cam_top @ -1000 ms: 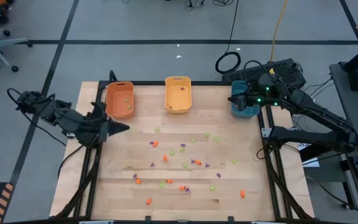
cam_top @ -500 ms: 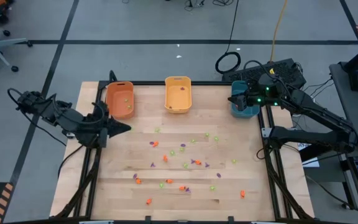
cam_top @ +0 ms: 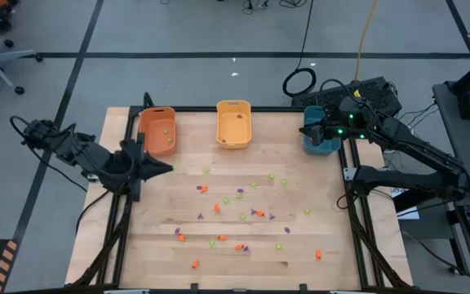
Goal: Sort Halloween decoration
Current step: Put the green spider toy into the orange bin
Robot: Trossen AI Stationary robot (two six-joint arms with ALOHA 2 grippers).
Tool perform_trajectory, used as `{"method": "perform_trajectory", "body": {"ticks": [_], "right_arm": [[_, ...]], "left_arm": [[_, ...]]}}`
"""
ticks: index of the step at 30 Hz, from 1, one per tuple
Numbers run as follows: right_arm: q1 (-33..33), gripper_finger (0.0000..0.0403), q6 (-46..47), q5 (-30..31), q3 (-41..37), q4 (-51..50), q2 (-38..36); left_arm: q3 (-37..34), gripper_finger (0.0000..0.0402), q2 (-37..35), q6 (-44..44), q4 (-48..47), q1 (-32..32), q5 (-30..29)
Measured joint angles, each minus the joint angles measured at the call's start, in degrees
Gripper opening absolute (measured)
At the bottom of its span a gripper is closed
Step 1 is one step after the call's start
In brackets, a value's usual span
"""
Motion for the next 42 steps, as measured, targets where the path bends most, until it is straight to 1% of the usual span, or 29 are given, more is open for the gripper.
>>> {"method": "perform_trajectory", "body": {"ticks": [4, 7, 17, 20, 29, 34, 37, 42], "right_arm": [[-0.01, 0.0148, 0.88, -0.01, 0.0, -0.01, -0.01], [-0.01, 0.0148, 1.05, -0.01, 0.0, 0.0, -0.01], [-0.01, 0.0148, 0.97, 0.01, 0.0, 0.01, 0.01], [-0.01, 0.0148, 0.89, 0.01, 0.0, 0.01, 0.01], [-0.01, 0.0148, 0.74, 0.12, 0.0, 0.01, 0.01], [-0.01, 0.0148, -1.14, 1.65, 0.0, -0.01, 0.41], [-0.01, 0.0148, -1.84, 2.94, 0.0, 0.01, 1.05], [-0.01, 0.0148, -1.12, 3.09, 0.0, 0.01, 2.52]], "left_arm": [[0.0, 0.0, 0.7, 8.5, 0.0, 0.0, -0.08], [-0.01, 0.0, 1.24, 11.42, 0.0, 0.0, -0.43], [-0.02, 0.0, 1.95, 11.5, -0.03, 0.0, -1.9], [-0.02, 0.0, 1.96, 11.04, -0.02, 0.0, -3.13], [-0.02, 0.0, 2.01, 3.13, -0.04, 0.0, -10.03], [-0.04, 0.0, 3.1, -1.87, -0.07, 0.0, -17.21], [-0.04, 0.0, 4.11, -7.5, -0.17, 0.44, -21.44], [-0.04, 0.0, 5.07, -17.89, -1.22, 4.5, -22.27]]}}
